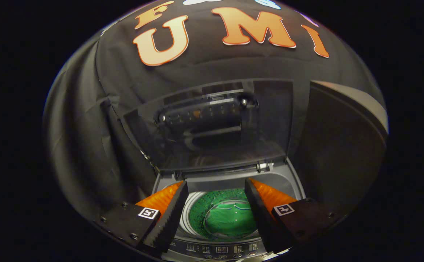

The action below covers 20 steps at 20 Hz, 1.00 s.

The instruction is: Put the clothes into the washing machine and then close the washing machine lid.

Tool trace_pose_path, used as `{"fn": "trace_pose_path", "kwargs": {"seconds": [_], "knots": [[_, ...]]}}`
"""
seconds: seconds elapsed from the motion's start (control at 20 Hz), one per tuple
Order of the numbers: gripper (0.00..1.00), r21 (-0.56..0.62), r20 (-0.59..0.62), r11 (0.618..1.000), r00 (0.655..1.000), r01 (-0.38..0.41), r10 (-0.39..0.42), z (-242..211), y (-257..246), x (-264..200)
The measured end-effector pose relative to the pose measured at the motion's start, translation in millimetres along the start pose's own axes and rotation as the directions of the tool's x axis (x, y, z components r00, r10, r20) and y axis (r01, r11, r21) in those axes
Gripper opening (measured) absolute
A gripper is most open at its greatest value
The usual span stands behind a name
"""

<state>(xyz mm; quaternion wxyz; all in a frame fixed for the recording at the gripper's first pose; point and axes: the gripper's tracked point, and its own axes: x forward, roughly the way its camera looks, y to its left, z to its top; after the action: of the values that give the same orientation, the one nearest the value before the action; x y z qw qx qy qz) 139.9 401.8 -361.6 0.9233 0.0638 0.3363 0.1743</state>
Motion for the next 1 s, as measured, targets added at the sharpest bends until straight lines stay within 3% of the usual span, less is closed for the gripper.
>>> {"fn": "trace_pose_path", "kwargs": {"seconds": [0.25, 0.45, 0.65, 1.0], "knots": [[0.98, -0.071, 0.174, 0.997, 0.985, -0.011, 0.023, 91, 8, -11], [0.99, -0.108, 0.213, 0.994, 0.976, -0.025, 0.048, 147, 20, 3], [0.98, -0.111, 0.194, 0.994, 0.980, -0.019, 0.041, 168, 16, 50], [0.97, -0.111, 0.168, 0.992, 0.985, 0.057, -0.038, 173, -18, 107]]}}
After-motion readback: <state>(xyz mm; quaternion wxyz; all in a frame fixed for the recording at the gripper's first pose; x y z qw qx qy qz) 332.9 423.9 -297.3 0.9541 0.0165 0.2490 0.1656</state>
